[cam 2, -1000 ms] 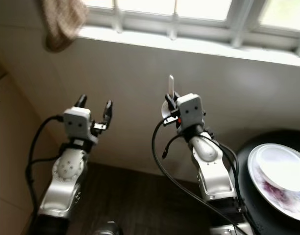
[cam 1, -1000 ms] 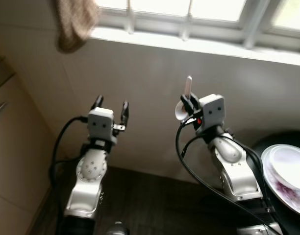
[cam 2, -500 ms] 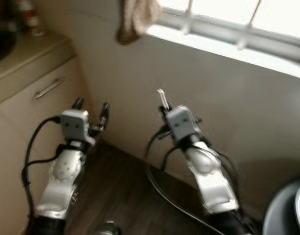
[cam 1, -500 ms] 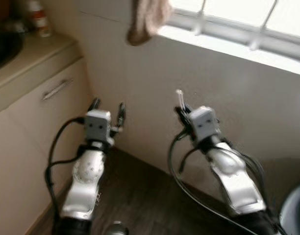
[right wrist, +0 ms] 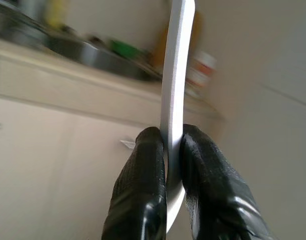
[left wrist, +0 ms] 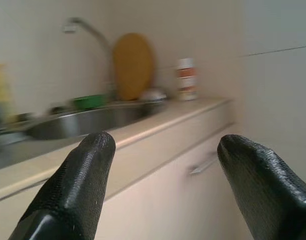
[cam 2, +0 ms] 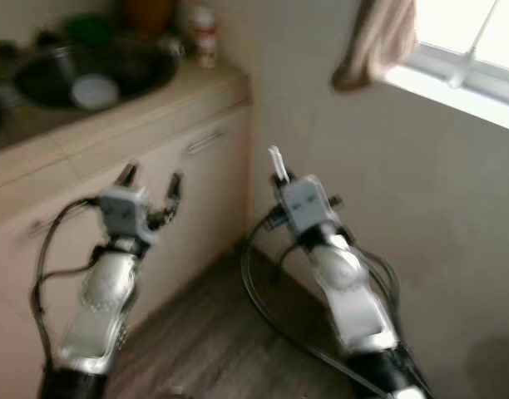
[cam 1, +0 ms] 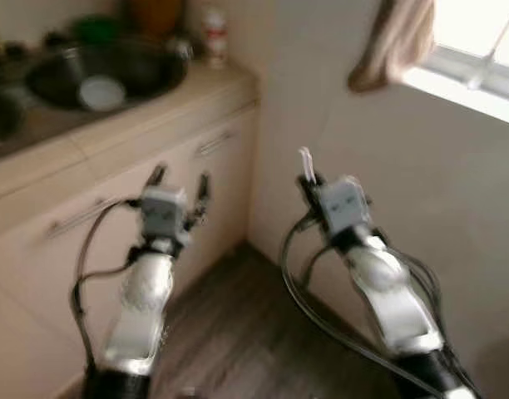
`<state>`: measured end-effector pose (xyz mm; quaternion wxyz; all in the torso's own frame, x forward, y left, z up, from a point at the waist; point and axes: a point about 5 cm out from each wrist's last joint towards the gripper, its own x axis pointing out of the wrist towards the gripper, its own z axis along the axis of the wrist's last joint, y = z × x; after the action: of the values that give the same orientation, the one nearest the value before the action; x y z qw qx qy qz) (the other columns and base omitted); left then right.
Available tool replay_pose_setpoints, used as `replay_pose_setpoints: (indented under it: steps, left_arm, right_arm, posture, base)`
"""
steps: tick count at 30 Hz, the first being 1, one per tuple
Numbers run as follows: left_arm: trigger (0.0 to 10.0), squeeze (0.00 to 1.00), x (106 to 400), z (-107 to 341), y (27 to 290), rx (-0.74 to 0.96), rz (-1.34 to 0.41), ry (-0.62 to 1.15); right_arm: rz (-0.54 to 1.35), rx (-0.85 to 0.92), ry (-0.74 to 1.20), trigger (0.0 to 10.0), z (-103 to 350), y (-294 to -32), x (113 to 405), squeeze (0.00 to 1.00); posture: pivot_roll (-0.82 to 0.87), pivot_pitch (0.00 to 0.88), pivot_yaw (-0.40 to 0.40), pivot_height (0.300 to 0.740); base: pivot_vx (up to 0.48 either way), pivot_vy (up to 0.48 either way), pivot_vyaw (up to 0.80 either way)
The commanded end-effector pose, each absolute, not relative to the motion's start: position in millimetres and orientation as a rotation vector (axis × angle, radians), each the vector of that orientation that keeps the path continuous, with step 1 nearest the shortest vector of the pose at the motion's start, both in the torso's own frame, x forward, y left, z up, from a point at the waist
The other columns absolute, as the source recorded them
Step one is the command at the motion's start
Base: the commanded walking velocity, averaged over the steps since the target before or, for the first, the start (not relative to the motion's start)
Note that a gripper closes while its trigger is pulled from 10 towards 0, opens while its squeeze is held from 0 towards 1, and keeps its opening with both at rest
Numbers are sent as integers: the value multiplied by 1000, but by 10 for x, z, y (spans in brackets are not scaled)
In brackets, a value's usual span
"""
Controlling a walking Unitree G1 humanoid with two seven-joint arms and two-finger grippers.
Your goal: Kitchen organization
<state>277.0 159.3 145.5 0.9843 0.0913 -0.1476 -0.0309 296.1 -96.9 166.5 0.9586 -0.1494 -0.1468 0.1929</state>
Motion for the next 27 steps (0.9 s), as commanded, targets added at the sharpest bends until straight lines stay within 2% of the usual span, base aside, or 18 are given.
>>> replay_pose_setpoints:
  steps: [1, 8, 14, 27]
  left_arm:
    - [10000, 0, 2761, 1478, 1462, 174, -105, -314]
    - [10000, 0, 2755, 1539, 1507, 173, -82, -357]
    - [10000, 0, 2759, 1553, 1514, 172, -75, -367]
    - [10000, 0, 2765, 1553, 1492, 169, -82, -375]
  right_arm:
    - [348, -316, -284, 0, 1637, -1083, 2984, 0]
    - [341, -232, -477, 0, 1960, -1033, 3001, 0]
    - [360, -247, -494, 0, 1986, -989, 3033, 0]
    - [385, -305, -560, 0, 2029, -918, 3046, 0]
  posture:
    - [48, 25, -65, 740]
    - [56, 22, -65, 740]
    - [62, 16, -70, 740]
    - [64, 5, -70, 740]
  base:
    - [0, 0, 800]
    - [250, 0, 70]
    - [416, 0, 0]
    - [430, 0, 800]
